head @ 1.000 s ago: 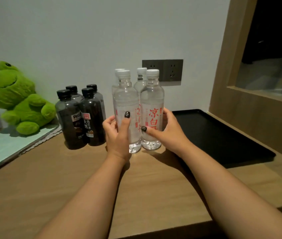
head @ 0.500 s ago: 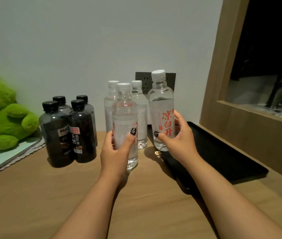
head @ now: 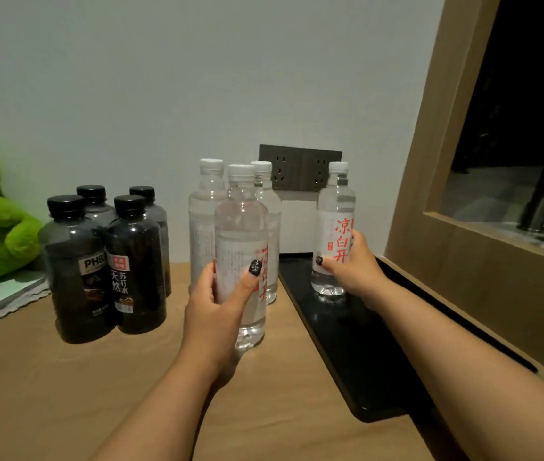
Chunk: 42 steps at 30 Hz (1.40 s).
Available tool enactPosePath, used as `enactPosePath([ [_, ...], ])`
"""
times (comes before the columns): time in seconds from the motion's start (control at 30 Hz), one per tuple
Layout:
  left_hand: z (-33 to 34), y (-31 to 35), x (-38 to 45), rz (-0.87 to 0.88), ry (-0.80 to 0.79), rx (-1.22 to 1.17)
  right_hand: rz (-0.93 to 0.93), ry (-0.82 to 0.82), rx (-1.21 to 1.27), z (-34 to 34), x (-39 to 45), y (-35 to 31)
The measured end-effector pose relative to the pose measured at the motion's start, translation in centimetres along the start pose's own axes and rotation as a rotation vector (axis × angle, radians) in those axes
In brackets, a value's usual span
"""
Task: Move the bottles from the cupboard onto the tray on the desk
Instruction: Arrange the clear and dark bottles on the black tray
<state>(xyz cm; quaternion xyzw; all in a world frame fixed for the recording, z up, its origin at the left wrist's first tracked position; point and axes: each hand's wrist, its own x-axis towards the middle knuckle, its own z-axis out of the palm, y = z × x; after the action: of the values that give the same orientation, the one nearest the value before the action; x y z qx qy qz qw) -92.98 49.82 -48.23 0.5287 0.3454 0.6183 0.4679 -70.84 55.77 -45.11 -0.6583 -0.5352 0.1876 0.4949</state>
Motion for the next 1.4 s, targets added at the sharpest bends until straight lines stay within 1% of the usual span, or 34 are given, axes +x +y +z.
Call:
enactPosePath([
  [0.1,0.7,-0.3,0.8,0.003,-0.016,0.030,0.008,0.010,-0.040,0.7,1.7,0.9],
  [0.2,1.1,-0.6,1.3,-0.003,-0.044,0.040,0.005,0.037,-0.025,1.5,3.2,1.6],
  [0.3,1.0,-0.8,1.7,0.024,-0.055,0.086,-0.017,0.010,-0.015,1.9,4.6,1.9],
  [0.5,0.8,-1.1,1.8,0.024,-0.057,0.132,0.047,-0.034,-0.019,2.9,4.2,3.5],
  [0.63,0.8,-1.0,1.6,0.020,-0.069,0.121,0.034,0.000,-0.087,3.1,4.5,3.8],
  [0.87,0.9,-0.5,1.5,0.000,-0.066,0.130,0.021,0.029,-0.126,3.4,4.6,3.7],
  [1.2,0.9,-1.0,1.6,-0.026,-0.084,0.202,0.024,0.024,-0.125,3.3,4.7,3.9],
  [1.3,0.9,-1.3,1.6,-0.025,-0.104,0.279,0.075,0.025,-0.092,3.3,4.2,3.3],
  [1.37,0.9,-1.4,1.7,-0.014,-0.102,0.300,0.136,0.051,-0.074,2.8,3.6,1.9],
  [1.4,0.8,-1.4,1.6,-0.011,-0.099,0.300,0.138,0.071,-0.068,2.3,3.1,0.8],
])
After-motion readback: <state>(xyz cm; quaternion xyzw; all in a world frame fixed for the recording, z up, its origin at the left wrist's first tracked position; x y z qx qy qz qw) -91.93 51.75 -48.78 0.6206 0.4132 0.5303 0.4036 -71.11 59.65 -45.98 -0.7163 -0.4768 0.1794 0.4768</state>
